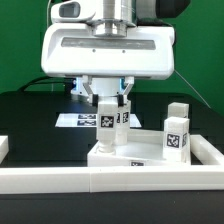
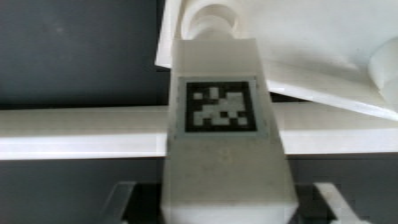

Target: Assemble square table

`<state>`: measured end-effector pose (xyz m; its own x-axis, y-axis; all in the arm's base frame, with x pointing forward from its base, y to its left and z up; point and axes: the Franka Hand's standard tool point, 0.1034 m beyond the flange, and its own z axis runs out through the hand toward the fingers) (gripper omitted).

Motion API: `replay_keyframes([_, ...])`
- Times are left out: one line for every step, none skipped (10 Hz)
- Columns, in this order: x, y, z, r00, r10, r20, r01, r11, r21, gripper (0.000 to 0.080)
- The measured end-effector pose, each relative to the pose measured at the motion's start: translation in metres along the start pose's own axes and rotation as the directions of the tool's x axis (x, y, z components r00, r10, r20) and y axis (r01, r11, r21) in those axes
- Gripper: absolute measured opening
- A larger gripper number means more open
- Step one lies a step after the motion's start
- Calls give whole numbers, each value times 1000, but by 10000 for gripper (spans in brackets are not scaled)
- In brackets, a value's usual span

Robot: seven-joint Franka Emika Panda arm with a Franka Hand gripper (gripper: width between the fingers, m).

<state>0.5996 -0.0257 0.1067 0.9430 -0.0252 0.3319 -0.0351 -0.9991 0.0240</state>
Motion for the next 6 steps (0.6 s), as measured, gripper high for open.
replay_keyframes([-2,0,2,1000,-1,5,1,1000,-1,290])
replay_keyframes([-3,0,3,1000,-1,6,1,1000,-1,290])
replay_keyframes([-4,-1,5,1000,-2,9,2,1000,-1,290])
replay_keyframes([-5,-2,8,1000,-4,13,4,1000,-2,290])
replay_keyframes([-5,-3,9,1000,-7,4,7,1000,-6,290])
replay_keyframes([-6,-3,10,1000,-8,1,8,1000,-8,290])
